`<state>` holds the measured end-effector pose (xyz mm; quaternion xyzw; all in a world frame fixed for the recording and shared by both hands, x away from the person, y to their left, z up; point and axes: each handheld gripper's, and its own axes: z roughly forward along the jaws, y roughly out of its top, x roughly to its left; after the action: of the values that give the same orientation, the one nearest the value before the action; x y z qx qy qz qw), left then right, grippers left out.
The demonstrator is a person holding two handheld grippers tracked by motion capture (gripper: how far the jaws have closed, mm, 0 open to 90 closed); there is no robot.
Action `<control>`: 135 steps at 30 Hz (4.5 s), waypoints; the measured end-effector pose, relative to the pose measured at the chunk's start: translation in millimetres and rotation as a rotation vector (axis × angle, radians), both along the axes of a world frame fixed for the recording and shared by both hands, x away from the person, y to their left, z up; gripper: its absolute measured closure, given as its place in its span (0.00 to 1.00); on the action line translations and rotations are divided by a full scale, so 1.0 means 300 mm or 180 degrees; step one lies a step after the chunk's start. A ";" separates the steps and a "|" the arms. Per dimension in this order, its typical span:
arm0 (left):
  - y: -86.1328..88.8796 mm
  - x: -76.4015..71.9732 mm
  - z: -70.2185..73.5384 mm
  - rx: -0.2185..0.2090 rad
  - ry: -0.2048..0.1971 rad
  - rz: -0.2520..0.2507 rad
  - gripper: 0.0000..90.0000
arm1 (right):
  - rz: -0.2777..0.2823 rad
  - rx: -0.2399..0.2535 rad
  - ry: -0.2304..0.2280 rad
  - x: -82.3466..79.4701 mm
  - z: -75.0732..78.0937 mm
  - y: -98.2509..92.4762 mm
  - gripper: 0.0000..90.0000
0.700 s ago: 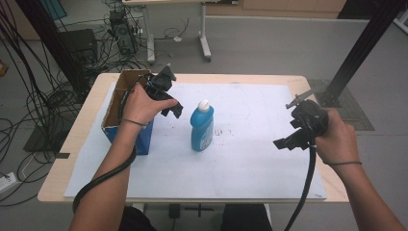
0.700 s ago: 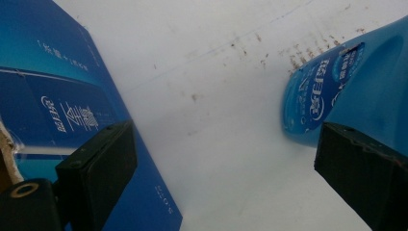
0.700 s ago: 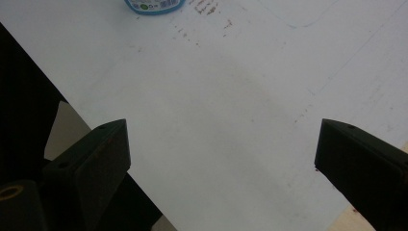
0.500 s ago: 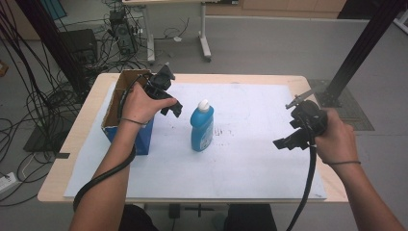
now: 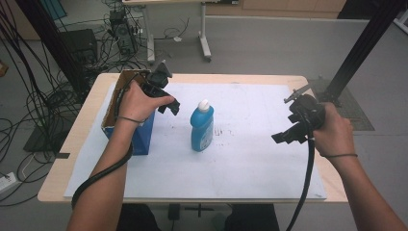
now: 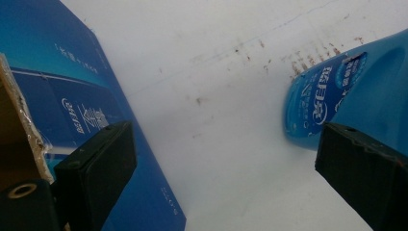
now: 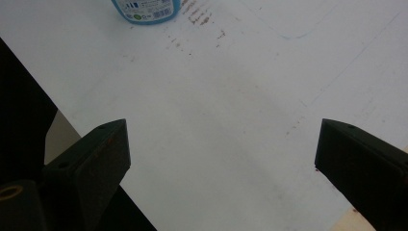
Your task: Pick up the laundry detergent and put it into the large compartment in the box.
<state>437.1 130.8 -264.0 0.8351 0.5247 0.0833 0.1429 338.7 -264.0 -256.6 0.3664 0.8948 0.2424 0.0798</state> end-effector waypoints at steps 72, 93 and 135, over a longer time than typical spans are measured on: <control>-0.348 -0.105 0.195 -0.0138 -0.0187 -0.0822 0.08 | -0.0010 0.0022 0.0000 0.013 -0.028 -0.001 0.06; -0.378 -0.066 0.061 -0.0028 -0.0051 -0.0726 0.08 | -0.0035 0.0017 0.0004 0.010 -0.038 -0.018 0.06; -0.384 -0.032 -0.066 0.0122 0.0044 -0.0583 0.09 | -0.0008 -0.0010 0.0025 0.028 -0.053 -0.004 0.06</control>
<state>427.6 15.5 -283.9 0.8827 0.4455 0.0741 0.1304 347.2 -265.1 -272.5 0.3683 0.8950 0.2395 0.0771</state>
